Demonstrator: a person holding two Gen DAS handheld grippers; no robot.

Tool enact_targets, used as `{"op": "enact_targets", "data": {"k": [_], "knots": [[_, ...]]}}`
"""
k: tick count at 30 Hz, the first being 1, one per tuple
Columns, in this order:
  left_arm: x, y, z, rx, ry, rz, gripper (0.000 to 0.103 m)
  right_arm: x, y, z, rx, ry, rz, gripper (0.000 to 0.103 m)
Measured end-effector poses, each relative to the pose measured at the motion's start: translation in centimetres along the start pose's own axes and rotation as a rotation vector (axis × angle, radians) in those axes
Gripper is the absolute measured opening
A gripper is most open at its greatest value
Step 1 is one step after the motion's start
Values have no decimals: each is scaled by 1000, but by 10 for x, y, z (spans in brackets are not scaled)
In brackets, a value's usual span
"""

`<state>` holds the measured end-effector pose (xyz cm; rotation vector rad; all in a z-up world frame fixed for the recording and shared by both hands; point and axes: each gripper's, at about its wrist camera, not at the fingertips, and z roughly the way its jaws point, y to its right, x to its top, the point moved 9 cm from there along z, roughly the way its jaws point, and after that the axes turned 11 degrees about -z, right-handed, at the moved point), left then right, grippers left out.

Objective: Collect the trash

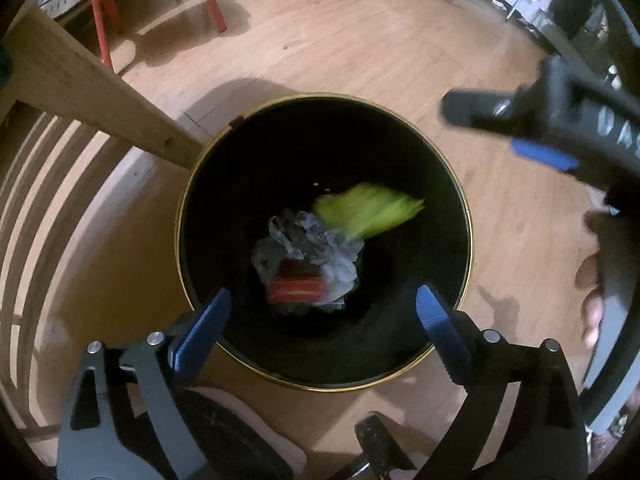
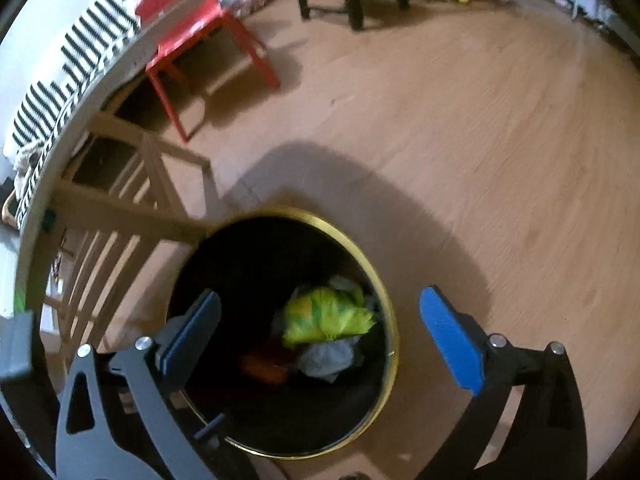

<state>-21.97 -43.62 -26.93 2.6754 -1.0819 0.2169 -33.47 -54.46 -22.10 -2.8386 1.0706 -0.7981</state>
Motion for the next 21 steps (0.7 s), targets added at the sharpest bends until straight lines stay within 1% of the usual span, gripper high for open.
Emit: {"op": "enact_targets", "data": {"k": [1,2,4,5,7,9,10,12,13,14,16,18,19,21], "knots": [[2,-1,-5,8,18,-3,91,5,4,-11,-21,33,6,97],[8,0,-19,14,62,-1,91,9,7,-18,-32,54,11,97],[19,8,-50,-18,134,16,91,19,12,-40,-68,108,14,97],[26,12,-72,-34,185,24,91,27,13,-54,-85,144,10,97],[41,10,-116,-67,271,22,92,40,9,-74,-94,200,-5,97],[54,-3,-149,-74,332,-6,95,57,-6,-97,-101,263,-42,97],[62,-19,-171,-72,374,-34,96,66,-17,-107,-99,288,-65,97],[71,-46,-200,-53,424,-87,96,85,-49,-124,-79,333,-122,97],[74,-64,-215,-33,448,-120,96,94,-68,-129,-66,355,-151,97],[78,-91,-233,3,484,-164,96,101,-84,-133,-53,370,-176,97],[84,-131,-255,47,526,-226,96,119,-133,-140,16,416,-245,97],[81,-179,-277,99,558,-309,96,133,-183,-137,92,421,-309,97],[78,-208,-287,141,569,-355,96,139,-209,-132,129,404,-338,97],[72,-248,-302,226,589,-412,96,148,-256,-125,185,399,-373,97]]}}
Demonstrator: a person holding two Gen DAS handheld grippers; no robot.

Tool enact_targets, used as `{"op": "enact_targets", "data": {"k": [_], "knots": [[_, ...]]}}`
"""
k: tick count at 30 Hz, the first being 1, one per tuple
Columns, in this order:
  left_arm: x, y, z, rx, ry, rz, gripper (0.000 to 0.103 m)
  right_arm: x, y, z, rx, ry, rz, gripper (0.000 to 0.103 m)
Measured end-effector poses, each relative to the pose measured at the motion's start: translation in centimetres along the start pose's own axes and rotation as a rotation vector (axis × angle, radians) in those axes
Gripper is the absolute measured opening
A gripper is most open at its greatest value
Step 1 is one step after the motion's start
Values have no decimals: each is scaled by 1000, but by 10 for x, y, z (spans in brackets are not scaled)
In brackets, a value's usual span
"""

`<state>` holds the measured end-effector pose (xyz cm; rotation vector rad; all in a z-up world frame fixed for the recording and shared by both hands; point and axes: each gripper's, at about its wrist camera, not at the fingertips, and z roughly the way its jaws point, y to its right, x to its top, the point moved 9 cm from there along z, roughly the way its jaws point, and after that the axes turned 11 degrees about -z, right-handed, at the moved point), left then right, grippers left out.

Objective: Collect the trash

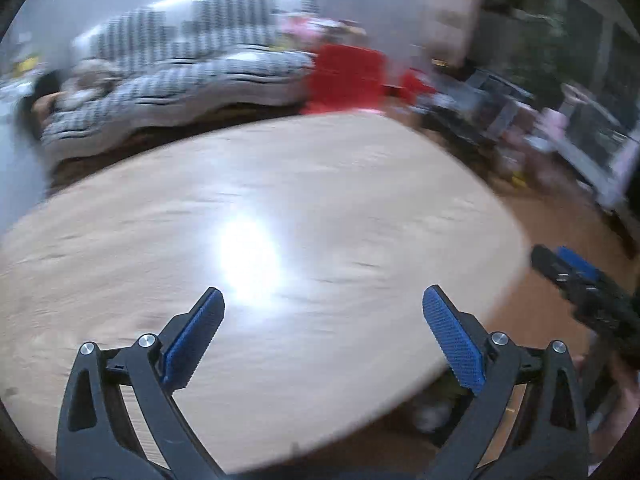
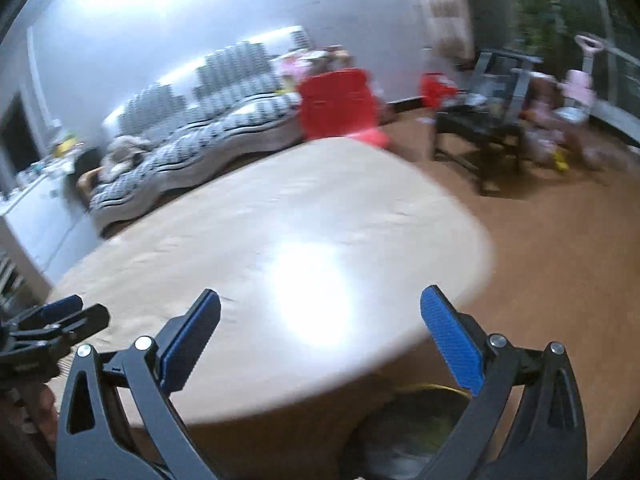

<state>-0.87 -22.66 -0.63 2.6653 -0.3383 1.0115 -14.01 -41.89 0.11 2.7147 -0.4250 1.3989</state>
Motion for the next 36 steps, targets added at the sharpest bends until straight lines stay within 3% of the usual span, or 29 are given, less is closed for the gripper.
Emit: {"op": "enact_targets", "data": {"k": [3,9,14,16,24,31,36], "knots": [[18,-67,1,113,33,-52,96,20,-61,39,38,-24,-74,97],[25,-168,13,198,20,-214,96,29,-186,114,159,-95,-171,97],[18,-233,30,257,-16,-298,96,29,-248,147,174,-110,-212,97],[18,-255,32,315,6,-315,96,27,-256,155,163,-121,-245,97],[23,-273,47,357,12,-257,96,18,-265,175,112,-142,-288,97],[21,-289,49,341,9,-317,96,18,-264,172,93,-134,-308,97],[20,-290,51,345,1,-304,96,15,-271,173,95,-141,-331,97]]}}
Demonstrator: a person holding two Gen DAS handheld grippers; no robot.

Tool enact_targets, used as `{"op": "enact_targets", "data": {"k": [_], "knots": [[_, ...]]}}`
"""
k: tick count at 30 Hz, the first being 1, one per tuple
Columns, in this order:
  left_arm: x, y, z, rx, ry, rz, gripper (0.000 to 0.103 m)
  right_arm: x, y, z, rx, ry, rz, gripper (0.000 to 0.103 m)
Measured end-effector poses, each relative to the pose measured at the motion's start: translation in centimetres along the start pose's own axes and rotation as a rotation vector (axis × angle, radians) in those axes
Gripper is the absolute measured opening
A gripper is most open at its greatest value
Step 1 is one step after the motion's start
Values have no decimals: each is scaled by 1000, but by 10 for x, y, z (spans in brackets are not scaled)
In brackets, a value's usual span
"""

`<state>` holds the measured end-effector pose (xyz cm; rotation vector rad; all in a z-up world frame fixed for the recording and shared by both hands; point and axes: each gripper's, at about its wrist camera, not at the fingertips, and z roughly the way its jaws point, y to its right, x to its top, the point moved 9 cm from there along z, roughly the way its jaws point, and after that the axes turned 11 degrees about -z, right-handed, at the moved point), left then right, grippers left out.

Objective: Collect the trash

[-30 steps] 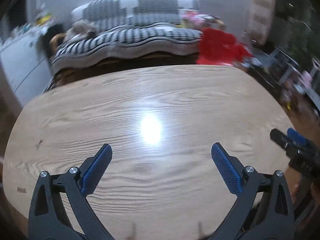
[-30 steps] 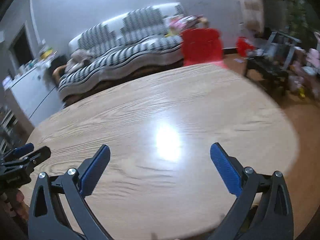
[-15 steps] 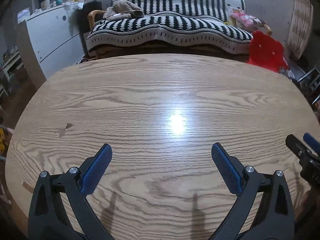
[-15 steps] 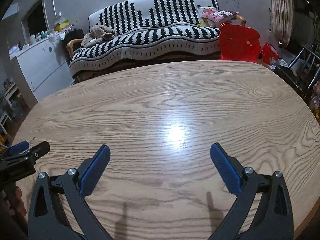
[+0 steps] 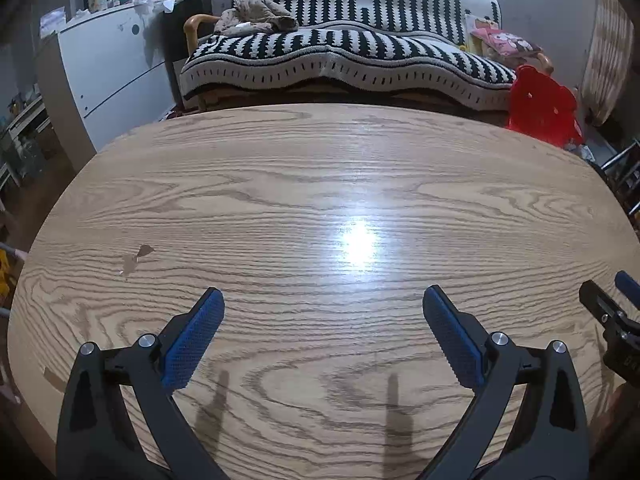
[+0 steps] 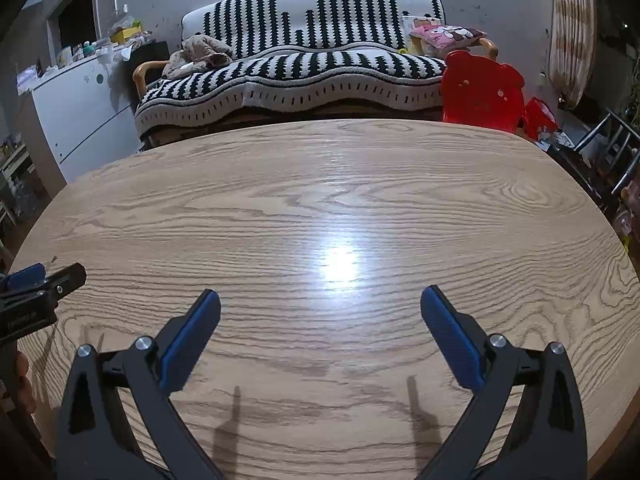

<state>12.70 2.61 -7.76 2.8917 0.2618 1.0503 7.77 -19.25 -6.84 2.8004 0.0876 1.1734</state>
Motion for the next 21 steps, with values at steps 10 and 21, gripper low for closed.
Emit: {"op": "enact_targets", "data": {"k": [10,21], "knots": [[-4,-2,6,6,-25,-1,96,-4,2,2,-1,-16,-3,97],[-4,8,-3,10,9,39,96,-7,5,-1,4,-18,-2,97]]}}
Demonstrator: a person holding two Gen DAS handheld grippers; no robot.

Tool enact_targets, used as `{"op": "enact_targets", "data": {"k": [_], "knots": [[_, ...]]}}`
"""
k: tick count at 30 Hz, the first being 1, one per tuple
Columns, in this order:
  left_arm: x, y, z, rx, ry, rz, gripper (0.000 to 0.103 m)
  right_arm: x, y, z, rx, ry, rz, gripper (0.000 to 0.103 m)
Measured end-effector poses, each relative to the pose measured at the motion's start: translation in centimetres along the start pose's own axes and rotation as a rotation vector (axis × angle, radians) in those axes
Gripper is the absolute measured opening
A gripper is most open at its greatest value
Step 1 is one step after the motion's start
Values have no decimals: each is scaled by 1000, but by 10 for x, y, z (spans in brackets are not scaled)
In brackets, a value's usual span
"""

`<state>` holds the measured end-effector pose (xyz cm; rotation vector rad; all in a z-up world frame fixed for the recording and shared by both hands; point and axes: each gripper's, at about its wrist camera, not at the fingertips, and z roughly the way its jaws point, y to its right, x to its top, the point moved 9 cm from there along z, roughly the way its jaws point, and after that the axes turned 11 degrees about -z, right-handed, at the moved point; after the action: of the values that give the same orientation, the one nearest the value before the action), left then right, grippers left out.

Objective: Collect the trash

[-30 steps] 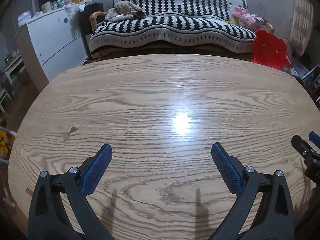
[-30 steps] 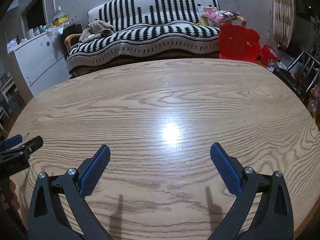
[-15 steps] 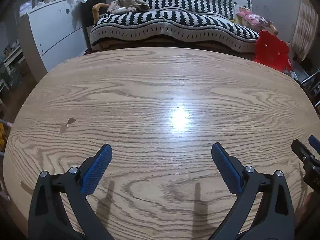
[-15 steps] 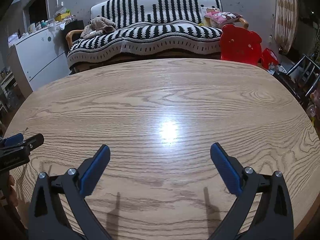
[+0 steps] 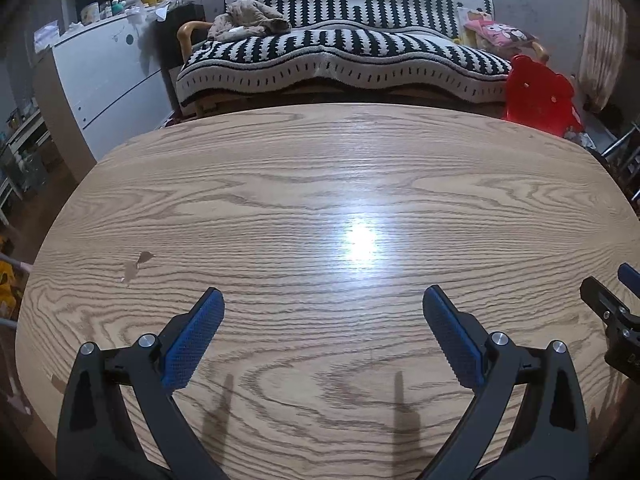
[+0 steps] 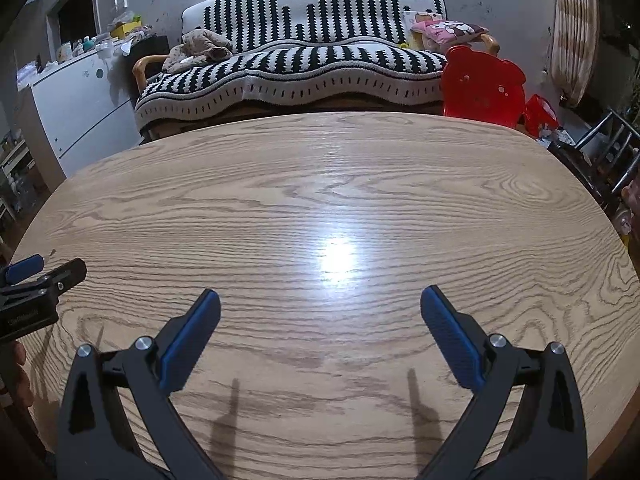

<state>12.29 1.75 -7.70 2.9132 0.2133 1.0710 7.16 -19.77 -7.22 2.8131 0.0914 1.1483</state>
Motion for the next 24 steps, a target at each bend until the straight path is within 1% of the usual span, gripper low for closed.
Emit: {"op": "enact_targets", "data": {"k": [10,14,15,18,19,20,24], "knots": [[-4,9,-5,-18,-3,17,96,-4,5,-6,-17,3,9,97],[-4,14,-10,-26,13,32,96,-4,6,-7,-17,2,12,97],[-5,13,-11,-10,19,38,96,-4,5,-7,-17,2,11,97],[-6,7,-10,107,34,65,96,-4,6,-8,-16,2,7,97],[-7,7,-10,130,41,74,96,-4,6,-8,-17,2,6,97],[-7,8,-10,120,46,71,96,-4,6,-8,-17,0,7,97],[-9,11,-13,33,27,28,96,-5,5,-8,-18,-5,5,97]]}}
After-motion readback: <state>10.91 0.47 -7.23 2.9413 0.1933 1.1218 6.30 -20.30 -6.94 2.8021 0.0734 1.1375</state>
